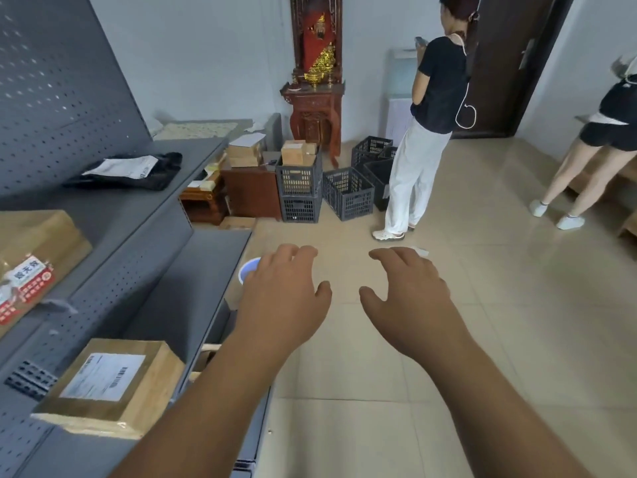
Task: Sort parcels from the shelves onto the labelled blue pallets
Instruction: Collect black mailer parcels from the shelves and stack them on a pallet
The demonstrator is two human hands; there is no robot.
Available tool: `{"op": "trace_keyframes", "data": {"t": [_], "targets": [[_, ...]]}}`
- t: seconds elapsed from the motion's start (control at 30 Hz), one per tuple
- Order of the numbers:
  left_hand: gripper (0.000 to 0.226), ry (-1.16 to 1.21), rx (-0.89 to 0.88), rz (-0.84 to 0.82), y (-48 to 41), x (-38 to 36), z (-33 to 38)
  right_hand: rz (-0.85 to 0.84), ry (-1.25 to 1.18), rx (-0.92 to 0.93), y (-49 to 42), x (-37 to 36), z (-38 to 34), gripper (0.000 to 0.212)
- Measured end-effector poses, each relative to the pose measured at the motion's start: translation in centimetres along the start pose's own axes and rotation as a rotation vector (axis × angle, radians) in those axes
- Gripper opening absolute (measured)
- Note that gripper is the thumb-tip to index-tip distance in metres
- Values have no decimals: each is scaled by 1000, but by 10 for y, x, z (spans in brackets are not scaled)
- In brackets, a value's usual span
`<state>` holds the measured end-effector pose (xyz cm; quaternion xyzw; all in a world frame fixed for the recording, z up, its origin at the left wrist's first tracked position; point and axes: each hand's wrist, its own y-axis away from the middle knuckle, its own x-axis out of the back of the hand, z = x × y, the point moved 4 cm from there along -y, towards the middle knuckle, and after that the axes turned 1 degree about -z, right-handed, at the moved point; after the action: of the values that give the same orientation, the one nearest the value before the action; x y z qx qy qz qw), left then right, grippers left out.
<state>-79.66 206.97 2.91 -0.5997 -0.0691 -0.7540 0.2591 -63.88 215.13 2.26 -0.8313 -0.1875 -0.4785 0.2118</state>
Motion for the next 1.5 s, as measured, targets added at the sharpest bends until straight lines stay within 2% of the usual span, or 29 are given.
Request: {"op": "trace_keyframes", "data": {"t": [0.27,0.47,0.67,0.87,1.13,1.27,1.5], "targets": [[51,4,-54,40,-149,-31,-20,10,35,9,-143,-21,-2,56],[49,-6,-99,63,-249,-42,-32,64,1,-58,-240,-22,0,55],[50,-21,-48,47,-314,-59,-62,27,-58,-5,-320,-55,-11,54],[45,-90,125,106,-373,-57,-106,-63,-96,191,-416,-94,-41,54],[45,-195,459,204,-421,-31,-158,-201,-188,554,-518,-126,-108,50],[45,-207,662,262,-406,-17,-187,-301,-256,735,-541,-147,-150,48],[41,-183,915,497,-346,14,-229,-402,-370,855,-536,-195,-238,46]]}}
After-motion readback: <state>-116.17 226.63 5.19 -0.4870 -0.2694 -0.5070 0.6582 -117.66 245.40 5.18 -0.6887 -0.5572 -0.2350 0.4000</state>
